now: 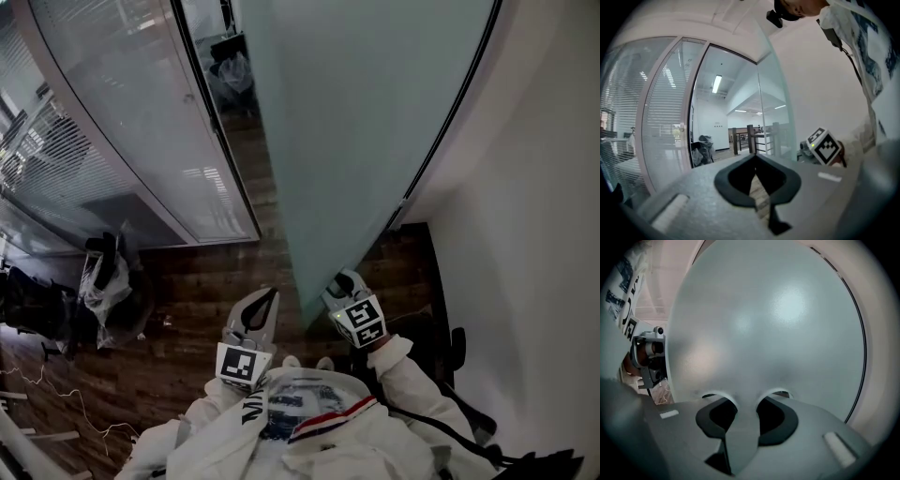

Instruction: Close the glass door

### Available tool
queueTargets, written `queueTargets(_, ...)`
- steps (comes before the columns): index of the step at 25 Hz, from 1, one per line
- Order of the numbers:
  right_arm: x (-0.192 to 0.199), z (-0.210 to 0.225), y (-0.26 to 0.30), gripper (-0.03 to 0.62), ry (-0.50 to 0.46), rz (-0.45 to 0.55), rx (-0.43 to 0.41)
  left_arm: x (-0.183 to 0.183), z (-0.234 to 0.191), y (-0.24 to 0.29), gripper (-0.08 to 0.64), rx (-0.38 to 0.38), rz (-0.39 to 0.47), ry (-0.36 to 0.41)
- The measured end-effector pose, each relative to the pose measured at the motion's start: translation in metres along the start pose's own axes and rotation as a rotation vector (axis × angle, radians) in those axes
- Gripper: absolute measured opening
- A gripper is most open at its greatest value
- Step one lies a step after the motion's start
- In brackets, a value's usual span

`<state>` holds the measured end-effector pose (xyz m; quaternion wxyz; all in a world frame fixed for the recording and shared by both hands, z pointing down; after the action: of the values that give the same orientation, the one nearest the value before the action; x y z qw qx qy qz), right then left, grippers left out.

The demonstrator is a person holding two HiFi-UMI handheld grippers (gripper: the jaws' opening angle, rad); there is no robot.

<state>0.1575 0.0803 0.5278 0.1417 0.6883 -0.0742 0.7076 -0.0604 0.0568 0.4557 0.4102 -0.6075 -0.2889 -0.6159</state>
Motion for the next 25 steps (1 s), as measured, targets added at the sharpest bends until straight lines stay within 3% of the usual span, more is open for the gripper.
queueTargets(8,0.001,-0.002,0.027,0.122,0.006,-0.013,0.023,0.002,-0.029,-0.025,-0.005,-0.050,-0.009,-0.015)
queueTargets(14,0.000,-0.001,0.044,0.121,0.020,0.016,0.091,0.002,-0.042,-0.044,-0.005,-0.038,-0.019,-0.006)
queueTargets(25,-0.002,0.004,0.085,0.123,0.006,-0.017,0.127,0.009,-0.067,-0.082,-0.005,-0.142,-0.024,-0.040)
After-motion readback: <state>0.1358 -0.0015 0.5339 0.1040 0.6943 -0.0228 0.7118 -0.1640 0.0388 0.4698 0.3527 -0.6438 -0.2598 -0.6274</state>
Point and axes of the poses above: the fingertips, and each gripper's own axes: y forward along the fingers, z to its right, x out of its underside, the point moved 10 cm from there along -y, backward along the fingers, and after that the axes turned 12 degrees about z, right-handed, at the moved point
